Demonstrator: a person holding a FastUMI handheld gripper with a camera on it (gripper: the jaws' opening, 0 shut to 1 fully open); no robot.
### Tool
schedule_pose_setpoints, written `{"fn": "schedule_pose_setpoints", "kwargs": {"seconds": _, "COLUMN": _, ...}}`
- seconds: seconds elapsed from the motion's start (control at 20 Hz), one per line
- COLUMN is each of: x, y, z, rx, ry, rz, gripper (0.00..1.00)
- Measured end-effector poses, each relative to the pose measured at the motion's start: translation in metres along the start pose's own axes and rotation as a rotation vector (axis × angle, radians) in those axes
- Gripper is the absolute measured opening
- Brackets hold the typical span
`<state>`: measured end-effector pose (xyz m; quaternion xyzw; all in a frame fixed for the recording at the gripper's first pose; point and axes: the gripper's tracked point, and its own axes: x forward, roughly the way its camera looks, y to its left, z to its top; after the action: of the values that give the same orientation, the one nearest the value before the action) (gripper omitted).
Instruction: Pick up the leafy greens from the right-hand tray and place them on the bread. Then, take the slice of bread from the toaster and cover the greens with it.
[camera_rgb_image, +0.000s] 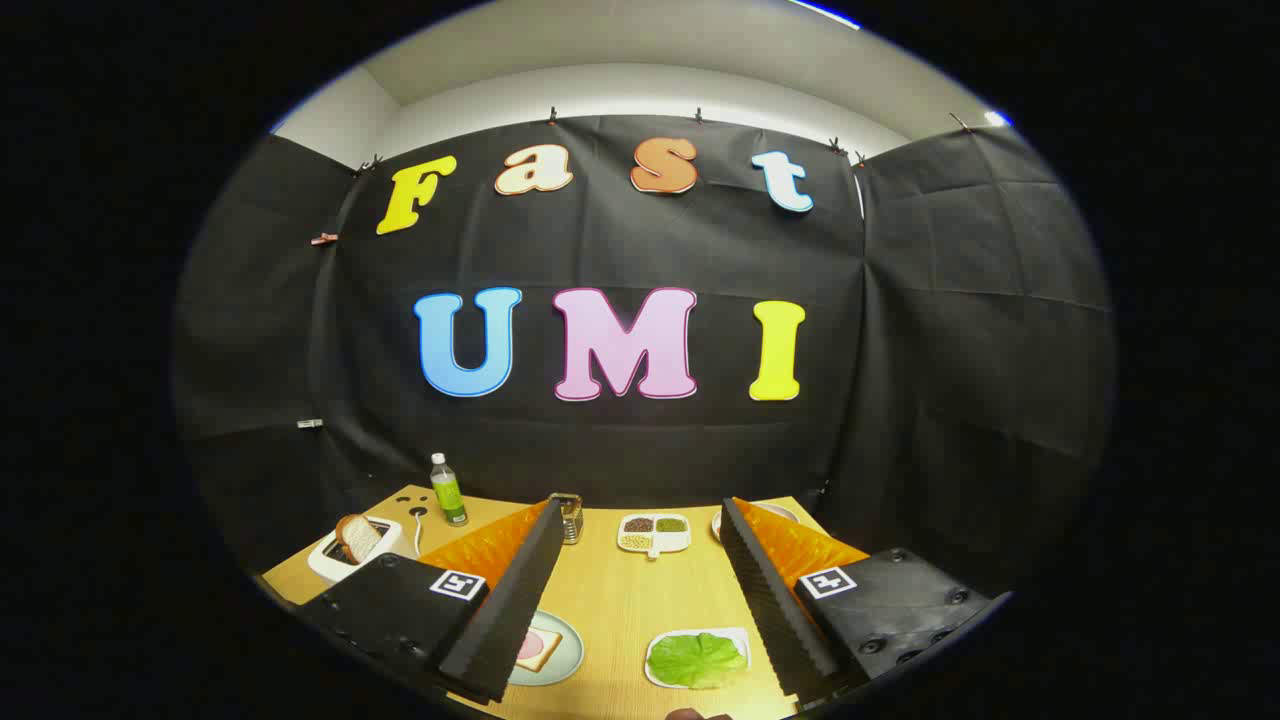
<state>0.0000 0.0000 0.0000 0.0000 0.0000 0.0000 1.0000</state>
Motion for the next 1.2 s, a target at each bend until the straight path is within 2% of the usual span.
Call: {"fn": "schedule_pose_setpoints", "kwargs": {"seconds": 1.2, "x": 0.023, "y": -0.032, "z": -0.037, "rx": 0.031, "ry": 0.094, "rz": 0.040, "gripper": 0.97}}
